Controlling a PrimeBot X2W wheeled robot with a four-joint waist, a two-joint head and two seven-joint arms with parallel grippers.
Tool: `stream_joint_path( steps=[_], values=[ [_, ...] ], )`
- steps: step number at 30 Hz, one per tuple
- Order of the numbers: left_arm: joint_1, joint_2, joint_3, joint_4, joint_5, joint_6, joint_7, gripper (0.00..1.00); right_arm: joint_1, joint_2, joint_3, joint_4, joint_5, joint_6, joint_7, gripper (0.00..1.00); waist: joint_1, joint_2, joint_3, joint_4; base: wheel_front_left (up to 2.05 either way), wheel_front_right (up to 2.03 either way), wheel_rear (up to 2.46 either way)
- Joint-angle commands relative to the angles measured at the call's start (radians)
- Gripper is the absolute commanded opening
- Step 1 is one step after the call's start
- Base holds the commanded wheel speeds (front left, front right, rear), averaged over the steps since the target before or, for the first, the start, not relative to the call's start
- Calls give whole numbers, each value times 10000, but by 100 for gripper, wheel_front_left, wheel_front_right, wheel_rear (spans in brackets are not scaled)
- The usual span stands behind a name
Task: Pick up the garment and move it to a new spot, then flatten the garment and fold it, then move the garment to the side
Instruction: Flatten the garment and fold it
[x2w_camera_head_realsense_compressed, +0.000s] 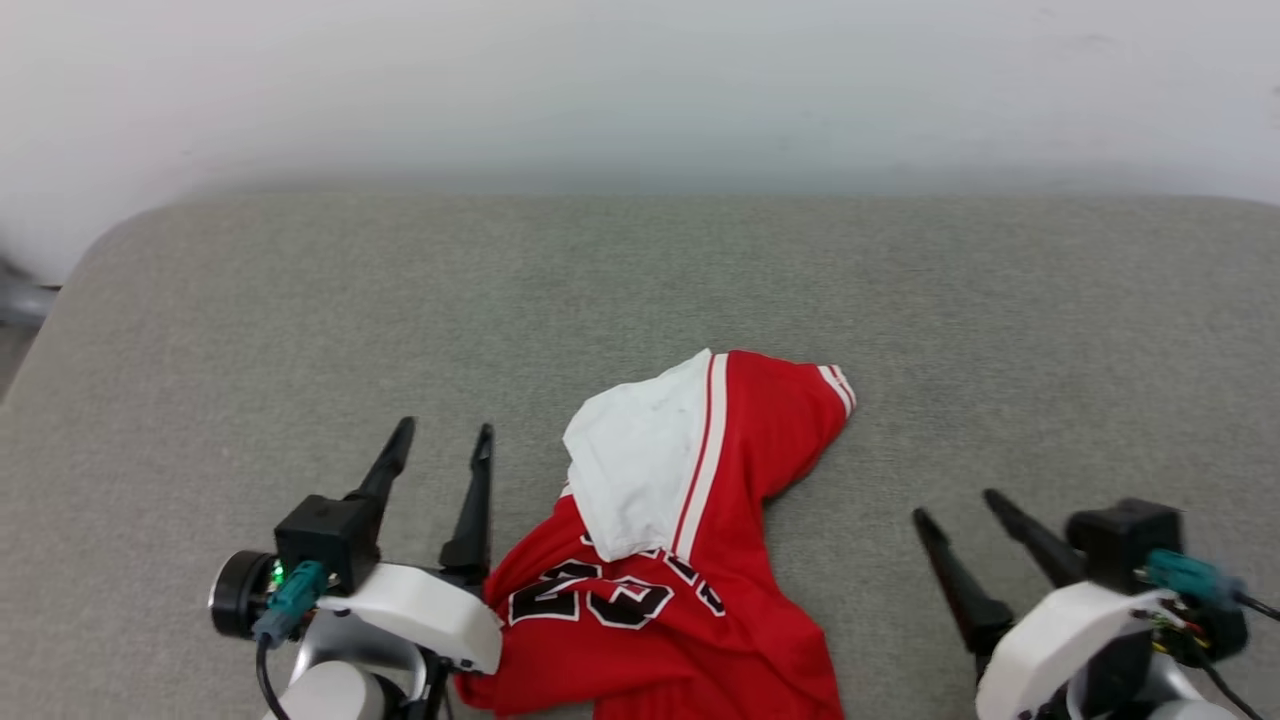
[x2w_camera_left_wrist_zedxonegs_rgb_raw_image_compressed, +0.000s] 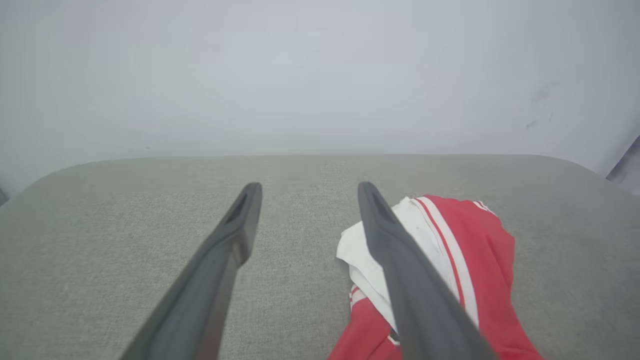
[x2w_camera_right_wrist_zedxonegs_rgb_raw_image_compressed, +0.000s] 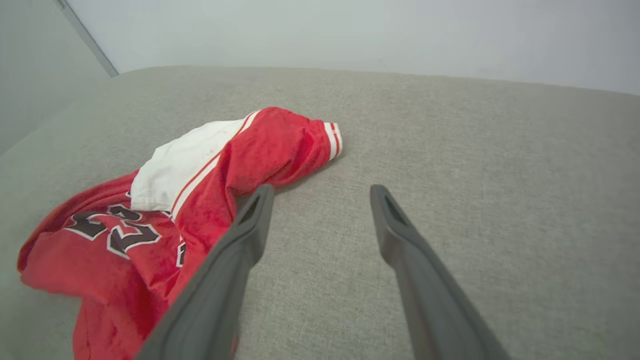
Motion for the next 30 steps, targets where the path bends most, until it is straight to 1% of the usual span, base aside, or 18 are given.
stream_joint_path(
  steps=[1,7,8,10,13,17,22,23,24,25,30],
  values=[
    [-108,-50,-29,-26,73,-45,-94,100,-201,-196,215,91,168,-11,135,100,1,-1,87,222,0,0,0],
    [-309,-433,-60,33,256,-104,-321,100,-1475,-1186,2206,540,854,-9,1146,100,1,-1,456,873,0,0,0],
    [-345,-595,-41,157,248,-153,-377,100,-2277,-1521,3153,861,1193,-9,1570,100,1,-1,669,1231,0,0,0],
    [-375,-755,-24,251,219,-173,-392,100,-2778,-1731,3722,1171,1388,-9,1901,100,1,-1,808,1448,0,0,0],
    [-465,-922,-7,396,230,-253,-412,100,-3517,-1972,4314,1716,1563,-12,2288,100,1,-1,1009,1723,0,0,0],
    [-503,-1139,-10,625,280,-373,-438,100,-4288,-2243,4716,2600,1707,-11,2504,100,1,-1,1209,1981,0,0,0],
    [-614,-1281,53,857,366,-502,-457,100,-4789,-2271,4974,3625,1939,-11,2688,100,1,-1,1387,2067,0,0,0],
    [-643,-1316,63,892,378,-527,-459,100,-4849,-2229,4998,3760,2017,-12,2658,95,1,-1,1414,2069,0,0,0],
    [-657,-1342,79,923,378,-530,-461,100,-4887,-2187,5031,3875,2073,-11,2612,37,1,-1,1437,2065,0,0,0],
    [-666,-1370,99,953,391,-545,-462,100,-4938,-2165,5041,3979,2124,-11,2544,0,1,-1,1453,2054,0,0,0],
    [-607,-1408,296,1051,465,-601,-463,100,-5178,-2059,4878,3812,2416,-11,1771,0,1,-1,1397,1869,0,0,0]
  ],
)
